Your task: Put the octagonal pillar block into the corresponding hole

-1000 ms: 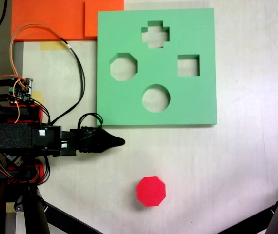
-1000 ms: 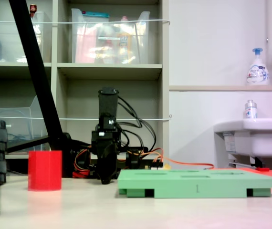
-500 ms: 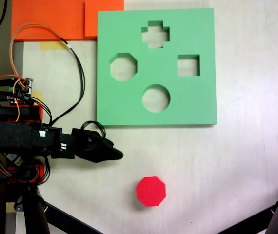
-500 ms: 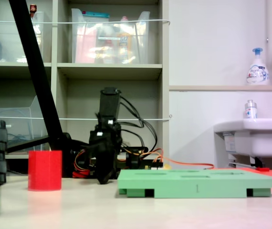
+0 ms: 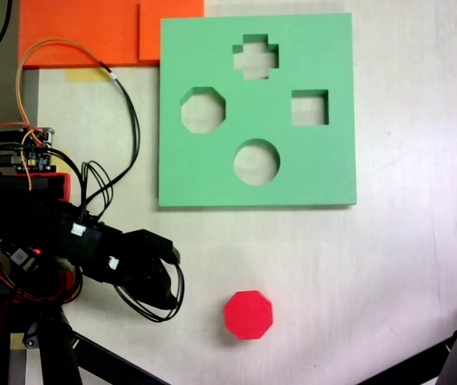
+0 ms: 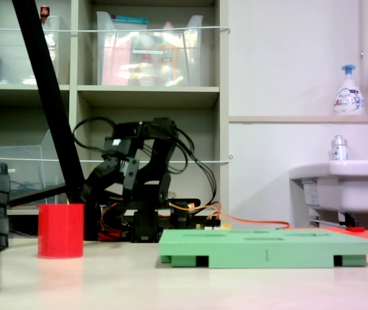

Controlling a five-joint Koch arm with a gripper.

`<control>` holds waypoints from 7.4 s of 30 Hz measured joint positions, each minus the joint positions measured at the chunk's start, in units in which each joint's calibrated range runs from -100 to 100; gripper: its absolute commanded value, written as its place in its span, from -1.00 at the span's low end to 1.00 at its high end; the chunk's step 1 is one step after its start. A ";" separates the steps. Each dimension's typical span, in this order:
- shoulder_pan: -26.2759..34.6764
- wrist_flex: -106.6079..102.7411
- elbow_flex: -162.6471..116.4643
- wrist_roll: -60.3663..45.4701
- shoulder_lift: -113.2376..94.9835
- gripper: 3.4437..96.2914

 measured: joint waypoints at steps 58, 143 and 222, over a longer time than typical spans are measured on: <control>-0.10 -42.88 78.88 1.56 105.34 0.73; 37.36 -34.36 75.16 50.16 80.71 -0.09; 38.39 -30.05 74.87 40.98 93.30 0.98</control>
